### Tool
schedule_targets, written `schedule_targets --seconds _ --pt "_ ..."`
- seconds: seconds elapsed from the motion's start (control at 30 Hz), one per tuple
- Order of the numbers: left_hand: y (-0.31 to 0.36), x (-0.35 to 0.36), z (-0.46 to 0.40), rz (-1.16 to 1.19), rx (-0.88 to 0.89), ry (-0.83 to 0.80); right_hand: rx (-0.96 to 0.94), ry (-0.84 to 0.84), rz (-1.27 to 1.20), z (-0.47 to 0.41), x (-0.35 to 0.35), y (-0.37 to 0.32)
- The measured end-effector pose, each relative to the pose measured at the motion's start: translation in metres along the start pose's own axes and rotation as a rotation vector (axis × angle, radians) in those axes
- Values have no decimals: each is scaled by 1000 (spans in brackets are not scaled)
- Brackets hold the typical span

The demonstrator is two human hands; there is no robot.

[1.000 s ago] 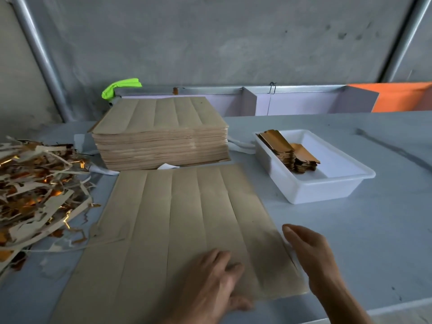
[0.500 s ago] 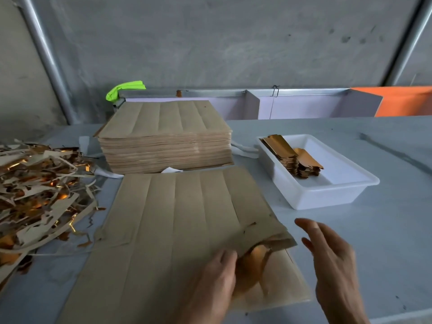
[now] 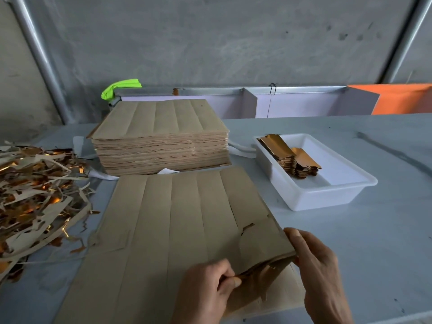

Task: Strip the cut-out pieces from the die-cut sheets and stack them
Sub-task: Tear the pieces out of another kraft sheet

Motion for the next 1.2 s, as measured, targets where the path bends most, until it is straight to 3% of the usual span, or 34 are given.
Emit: schedule_targets --seconds 0.2,0.4,0.67,0.83,1.03,1.2 --pt "10 -2 4 126 200 -20 -45 66 122 4 -21 -4" --pt "-4 -2 -5 300 157 -28 -57 7 281 10 -19 -2" --pt "-20 9 -6 349 15 -123 -144 -1 329 10 -20 -9" --pt "-25 5 -13 326 -18 -91 -114 -23 200 10 -18 -8" --pt "23 21 -5 39 209 -5 6 -78 30 13 -11 -4" --pt "55 46 -7 -106 258 16 44 -105 -2 11 -9 -1"
Point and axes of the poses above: each hand's wrist, its own z-axis away from the middle knuckle, its own x-axis out of the palm, y = z × x, the point moved 8 cm from there along -z, towards the middle knuckle, and after that the axes turned 7 degrees about -x, right-handed, at the moved point
